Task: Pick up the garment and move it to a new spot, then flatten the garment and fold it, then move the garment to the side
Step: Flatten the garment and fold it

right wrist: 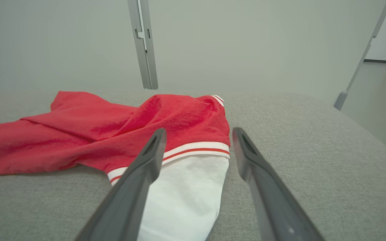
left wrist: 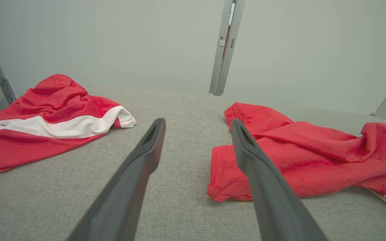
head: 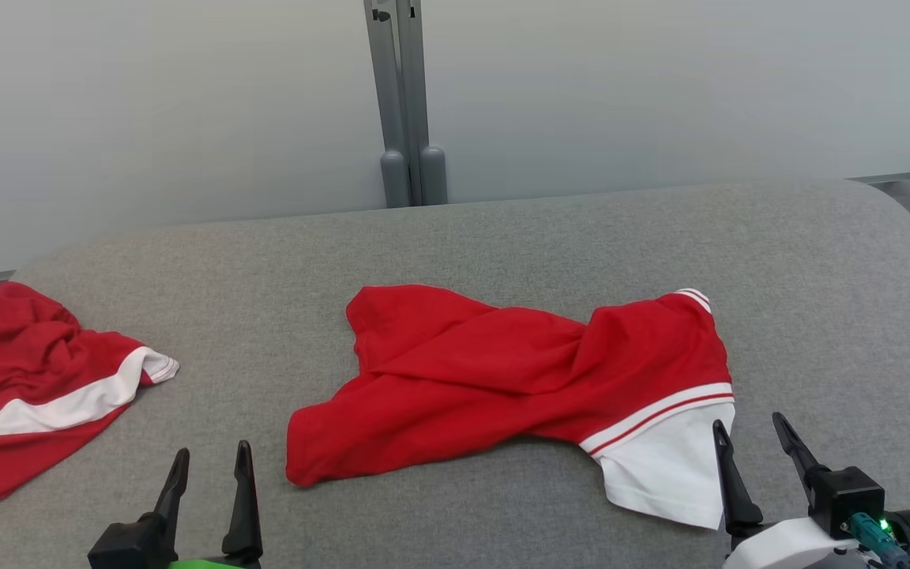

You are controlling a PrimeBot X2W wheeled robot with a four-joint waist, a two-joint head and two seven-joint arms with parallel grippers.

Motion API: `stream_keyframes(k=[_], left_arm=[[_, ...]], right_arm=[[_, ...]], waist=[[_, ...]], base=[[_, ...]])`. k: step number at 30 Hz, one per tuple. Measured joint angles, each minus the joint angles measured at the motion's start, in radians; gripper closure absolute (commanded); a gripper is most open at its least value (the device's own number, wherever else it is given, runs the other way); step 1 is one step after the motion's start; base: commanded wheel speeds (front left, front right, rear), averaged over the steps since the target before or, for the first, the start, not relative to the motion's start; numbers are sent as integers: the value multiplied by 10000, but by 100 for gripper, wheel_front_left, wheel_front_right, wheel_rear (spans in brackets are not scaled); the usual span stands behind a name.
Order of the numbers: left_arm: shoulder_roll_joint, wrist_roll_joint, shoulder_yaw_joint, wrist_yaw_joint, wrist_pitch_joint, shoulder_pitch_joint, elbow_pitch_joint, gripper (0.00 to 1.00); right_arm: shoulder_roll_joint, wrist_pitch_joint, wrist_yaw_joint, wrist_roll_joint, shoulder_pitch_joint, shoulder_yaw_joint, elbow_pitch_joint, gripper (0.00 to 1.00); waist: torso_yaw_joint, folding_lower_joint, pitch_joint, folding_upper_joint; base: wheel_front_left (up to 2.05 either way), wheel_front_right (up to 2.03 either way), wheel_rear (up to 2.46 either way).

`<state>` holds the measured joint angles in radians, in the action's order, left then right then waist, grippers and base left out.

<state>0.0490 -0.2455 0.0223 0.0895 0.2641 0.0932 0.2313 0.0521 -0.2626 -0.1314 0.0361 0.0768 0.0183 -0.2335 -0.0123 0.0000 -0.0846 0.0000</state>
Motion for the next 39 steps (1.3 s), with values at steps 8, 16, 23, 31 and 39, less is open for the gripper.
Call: stream_keyframes(k=[8, 16, 23, 31, 39], left_arm=[[0, 10, 12, 40, 0, -5, 42, 0], [2, 121, 211, -38, 0, -88, 631, 0], [-6, 487, 1164, -155, 0, -1315, 2830, 0], [-6, 493, 1319, -690, 0, -2503, 4621, 0], [-10, 474, 1321, -855, 0, -3131, 5499, 0]], right_arm=[[-12, 0, 0, 38, -12, -36, 35, 0], [-19, 111, 0, 265, -38, 119, -155, 0], [-21, 1290, 0, 988, -375, 165, -1062, 0], [-33, 1998, 0, 1120, -932, -245, -2015, 0], [-23, 2052, 0, 903, -1496, -261, -2895, 0]], waist=[[-38, 0, 31, 0], [-84, 0, 167, 0], [-105, 0, 500, 0], [-292, 0, 996, 0], [-445, 0, 1496, 0]], base=[[0, 0, 0], [0, 0, 0], [0, 0, 0], [0, 0, 0], [0, 0, 0]])
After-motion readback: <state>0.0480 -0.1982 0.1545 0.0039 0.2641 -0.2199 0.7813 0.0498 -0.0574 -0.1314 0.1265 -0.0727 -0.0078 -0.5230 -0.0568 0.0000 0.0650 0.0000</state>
